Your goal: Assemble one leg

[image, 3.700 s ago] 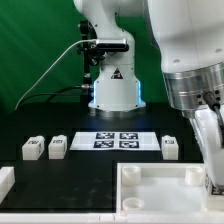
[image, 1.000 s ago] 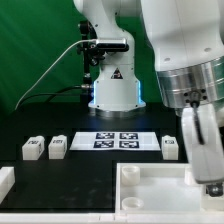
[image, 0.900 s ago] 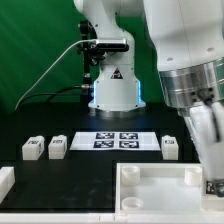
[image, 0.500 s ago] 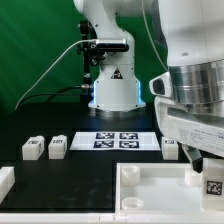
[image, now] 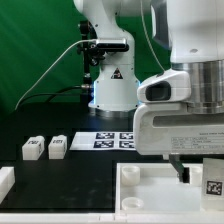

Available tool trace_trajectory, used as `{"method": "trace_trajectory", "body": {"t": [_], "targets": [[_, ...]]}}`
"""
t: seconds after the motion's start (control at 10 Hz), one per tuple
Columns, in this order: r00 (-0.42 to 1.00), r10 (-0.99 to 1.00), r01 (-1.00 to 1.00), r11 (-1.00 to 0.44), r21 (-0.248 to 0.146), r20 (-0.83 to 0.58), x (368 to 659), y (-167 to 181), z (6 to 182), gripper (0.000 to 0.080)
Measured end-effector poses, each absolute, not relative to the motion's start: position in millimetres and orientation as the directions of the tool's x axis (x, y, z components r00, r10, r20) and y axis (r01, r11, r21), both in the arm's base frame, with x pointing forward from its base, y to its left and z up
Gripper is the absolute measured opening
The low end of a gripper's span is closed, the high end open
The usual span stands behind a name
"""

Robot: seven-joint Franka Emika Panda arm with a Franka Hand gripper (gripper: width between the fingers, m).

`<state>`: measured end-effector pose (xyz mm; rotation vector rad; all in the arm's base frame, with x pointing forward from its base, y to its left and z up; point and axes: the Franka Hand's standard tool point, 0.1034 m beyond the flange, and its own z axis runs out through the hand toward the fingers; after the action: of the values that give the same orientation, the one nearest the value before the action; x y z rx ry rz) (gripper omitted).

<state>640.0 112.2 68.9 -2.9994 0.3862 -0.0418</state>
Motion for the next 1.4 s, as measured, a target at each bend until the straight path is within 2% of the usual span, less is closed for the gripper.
{"method": "trace_trajectory", "body": {"t": [0.1, 0.2, 0.3, 0.4, 0.6, 0.7, 0.8, 0.9, 1.1, 1.3, 1.4], "targets": [[0.935, -0.353, -0.351, -0.928, -0.125, -0.002, 639.9, 113.2, 68.9, 0.0442], [0.855, -0.517, -0.516, -0.847, -0.124, -0.026, 639.8, 113.2, 68.9, 0.0295], [0.837, -0.547, -0.546, -0.829, -0.123, -0.03, 639.7, 112.9, 68.8, 0.0297], [0.725, -0.687, -0.688, -0.717, -0.115, -0.052, 639.6, 111.3, 68.5, 0.0297], [0.415, -0.905, -0.909, -0.408, -0.082, -0.094, 638.8, 108.0, 68.8, 0.0297], [0.12, -0.985, -0.992, -0.115, -0.046, -0.126, 636.5, 108.2, 68.5, 0.0297], [-0.251, -0.948, -0.967, 0.256, -0.001, -0.194, 632.5, 108.7, 67.9, 0.0297], [-0.403, -0.892, -0.913, 0.408, 0.019, -0.207, 632.2, 109.3, 68.5, 0.0297], [-0.547, -0.809, -0.833, 0.551, 0.046, -0.215, 631.2, 108.4, 68.7, 0.0306], [-0.545, -0.811, -0.835, 0.549, 0.043, -0.215, 629.2, 111.0, 67.9, 0.0308], [-0.501, -0.838, -0.861, 0.507, 0.033, -0.217, 629.0, 111.7, 67.7, 0.0487]]}}
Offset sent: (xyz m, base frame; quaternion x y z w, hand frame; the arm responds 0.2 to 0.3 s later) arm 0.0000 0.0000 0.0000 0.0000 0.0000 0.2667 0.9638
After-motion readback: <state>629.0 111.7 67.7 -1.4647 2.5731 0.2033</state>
